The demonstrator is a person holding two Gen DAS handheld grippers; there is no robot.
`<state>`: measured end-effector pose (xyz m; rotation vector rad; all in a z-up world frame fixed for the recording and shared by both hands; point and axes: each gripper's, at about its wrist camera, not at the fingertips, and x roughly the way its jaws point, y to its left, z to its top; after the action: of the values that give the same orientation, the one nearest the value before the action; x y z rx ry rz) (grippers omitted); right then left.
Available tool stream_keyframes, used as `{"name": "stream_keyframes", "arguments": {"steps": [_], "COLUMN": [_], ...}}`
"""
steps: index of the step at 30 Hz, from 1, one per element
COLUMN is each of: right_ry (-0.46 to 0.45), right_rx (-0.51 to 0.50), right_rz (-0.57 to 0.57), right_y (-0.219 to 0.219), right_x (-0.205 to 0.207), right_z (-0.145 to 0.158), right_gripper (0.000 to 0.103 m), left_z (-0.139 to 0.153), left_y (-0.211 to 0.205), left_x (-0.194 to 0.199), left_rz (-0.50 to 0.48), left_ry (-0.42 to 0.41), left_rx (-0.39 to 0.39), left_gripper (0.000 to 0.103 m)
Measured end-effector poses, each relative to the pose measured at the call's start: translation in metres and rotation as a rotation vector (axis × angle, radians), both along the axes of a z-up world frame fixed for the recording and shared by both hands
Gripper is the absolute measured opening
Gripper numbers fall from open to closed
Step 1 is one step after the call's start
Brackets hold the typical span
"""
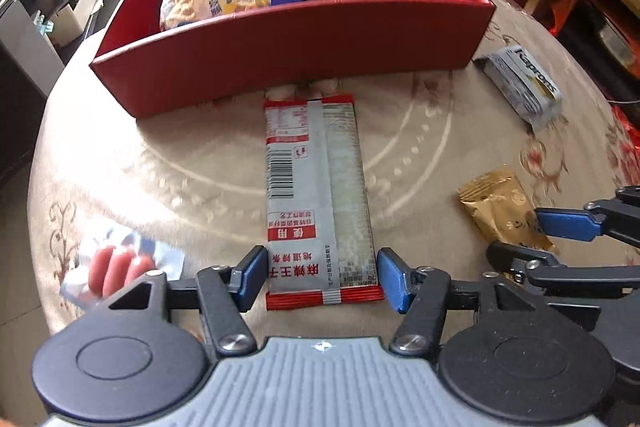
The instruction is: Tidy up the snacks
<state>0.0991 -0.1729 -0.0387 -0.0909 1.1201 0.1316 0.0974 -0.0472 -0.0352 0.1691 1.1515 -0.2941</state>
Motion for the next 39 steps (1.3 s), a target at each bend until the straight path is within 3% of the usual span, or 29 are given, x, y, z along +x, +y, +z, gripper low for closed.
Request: {"name": "stream_keyframes", "arguments": {"steps": [18, 24, 37, 39], "right_ry": [-0.020, 0.001, 0.008, 0.009], "right_rx": [0.049, 0.000, 0.008, 0.006], "right_rz": [-0.049, -0.020, -0.016, -0.013], "right_y": [-0.013, -0.004, -0.004, -0.003], "right_x": [0.007, 0.009, 0.010, 0.011], "right_z": [0.006, -0.003, -0.001, -0.001], "right_gripper": [0.045, 0.045, 0.045, 0.045], "left_z": [0.004, 0.003, -0.002, -0.001], "left_y": [0.014, 0.012, -0.004, -0.007], "left_x": [-0.002, -0.004, 0.011, 0.009], "left_rz": [0.017, -0.006, 0.008, -0.011], "left_ry": [0.037, 0.034, 0.002, -0.017], "left_rx": [-0.060, -0.040, -0.003, 0.011], "left_gripper": [0.054, 0.055, 0.060, 0.053]}}
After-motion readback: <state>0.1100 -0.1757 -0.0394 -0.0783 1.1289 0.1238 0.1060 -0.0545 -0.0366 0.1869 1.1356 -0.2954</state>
